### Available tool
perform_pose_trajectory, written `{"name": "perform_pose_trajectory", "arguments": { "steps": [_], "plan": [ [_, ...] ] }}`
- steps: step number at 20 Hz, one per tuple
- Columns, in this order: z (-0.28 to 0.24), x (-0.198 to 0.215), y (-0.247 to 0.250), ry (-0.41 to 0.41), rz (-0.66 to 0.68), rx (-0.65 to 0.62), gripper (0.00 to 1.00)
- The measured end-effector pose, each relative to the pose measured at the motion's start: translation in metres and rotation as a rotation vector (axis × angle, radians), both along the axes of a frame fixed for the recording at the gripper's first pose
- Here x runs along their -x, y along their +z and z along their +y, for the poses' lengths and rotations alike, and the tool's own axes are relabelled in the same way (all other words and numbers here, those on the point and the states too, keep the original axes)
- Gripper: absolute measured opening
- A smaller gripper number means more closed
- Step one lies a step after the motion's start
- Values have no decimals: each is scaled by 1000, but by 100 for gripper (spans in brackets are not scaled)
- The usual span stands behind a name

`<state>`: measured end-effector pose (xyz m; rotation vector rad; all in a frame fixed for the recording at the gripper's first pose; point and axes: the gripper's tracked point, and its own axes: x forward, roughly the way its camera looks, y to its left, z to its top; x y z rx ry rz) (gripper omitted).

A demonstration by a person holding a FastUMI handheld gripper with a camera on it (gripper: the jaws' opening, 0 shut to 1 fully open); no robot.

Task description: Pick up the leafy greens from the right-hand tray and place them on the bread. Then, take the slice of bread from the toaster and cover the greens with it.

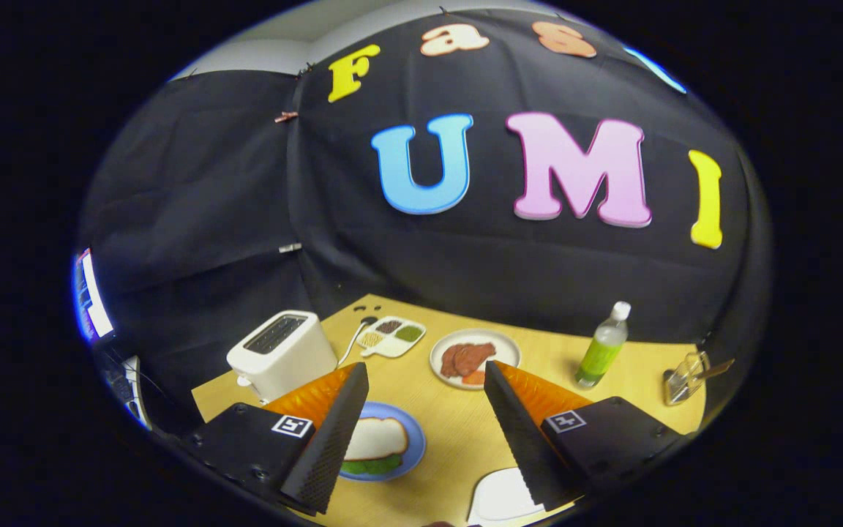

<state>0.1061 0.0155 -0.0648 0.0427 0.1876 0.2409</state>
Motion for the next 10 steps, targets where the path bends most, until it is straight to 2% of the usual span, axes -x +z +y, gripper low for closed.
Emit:
{"name": "perform_pose_trajectory", "arguments": {
  "steps": [3, 6, 10],
  "plan": [
    [-23, 24, 56, -77, -111, 19, 99],
    [-48, 52, 95, -166, -171, -26, 99],
    [-91, 84, 100, -310, -176, 18, 98]
  ]
}}
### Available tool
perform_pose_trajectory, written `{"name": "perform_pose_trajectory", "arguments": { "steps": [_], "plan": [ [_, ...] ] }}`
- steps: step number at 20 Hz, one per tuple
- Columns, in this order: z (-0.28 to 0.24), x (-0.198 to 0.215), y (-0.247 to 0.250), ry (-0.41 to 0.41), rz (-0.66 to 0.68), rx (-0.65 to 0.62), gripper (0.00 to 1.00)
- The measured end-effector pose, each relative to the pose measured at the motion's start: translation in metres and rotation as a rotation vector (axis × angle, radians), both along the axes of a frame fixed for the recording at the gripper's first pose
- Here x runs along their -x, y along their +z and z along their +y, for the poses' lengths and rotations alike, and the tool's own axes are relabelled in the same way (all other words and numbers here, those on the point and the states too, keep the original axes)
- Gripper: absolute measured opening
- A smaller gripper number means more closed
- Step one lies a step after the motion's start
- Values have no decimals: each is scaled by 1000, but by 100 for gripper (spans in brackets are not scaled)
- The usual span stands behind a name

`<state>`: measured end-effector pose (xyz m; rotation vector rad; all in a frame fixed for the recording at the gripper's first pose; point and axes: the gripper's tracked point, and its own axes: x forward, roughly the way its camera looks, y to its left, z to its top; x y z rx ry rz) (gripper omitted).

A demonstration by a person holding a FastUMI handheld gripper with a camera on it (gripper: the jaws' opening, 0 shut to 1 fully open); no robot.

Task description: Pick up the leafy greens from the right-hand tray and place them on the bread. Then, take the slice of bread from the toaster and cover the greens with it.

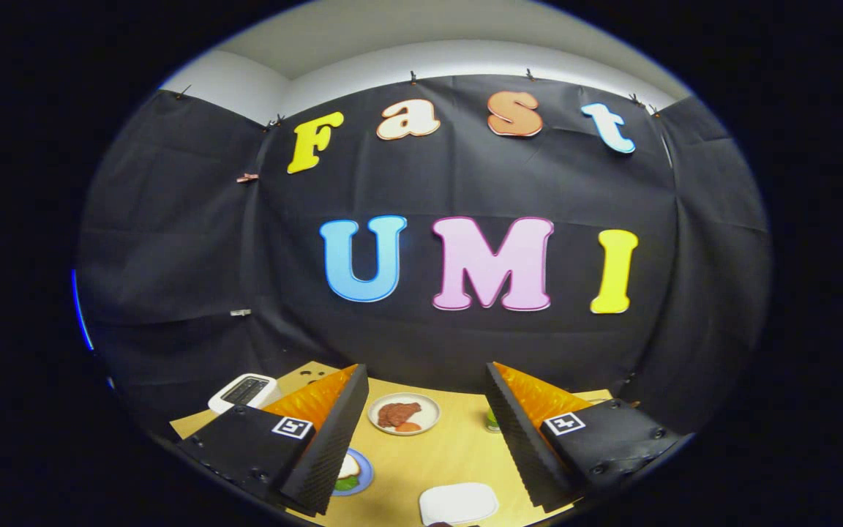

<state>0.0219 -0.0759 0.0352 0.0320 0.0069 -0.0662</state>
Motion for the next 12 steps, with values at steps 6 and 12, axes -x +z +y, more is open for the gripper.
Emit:
{"name": "perform_pose_trajectory", "arguments": {
  "steps": [6, 12],
  "plan": [
    [-25, 29, -23, -120, 71, -31, 99],
    [-16, 25, -38, -126, 120, -29, 99]
  ]
}}
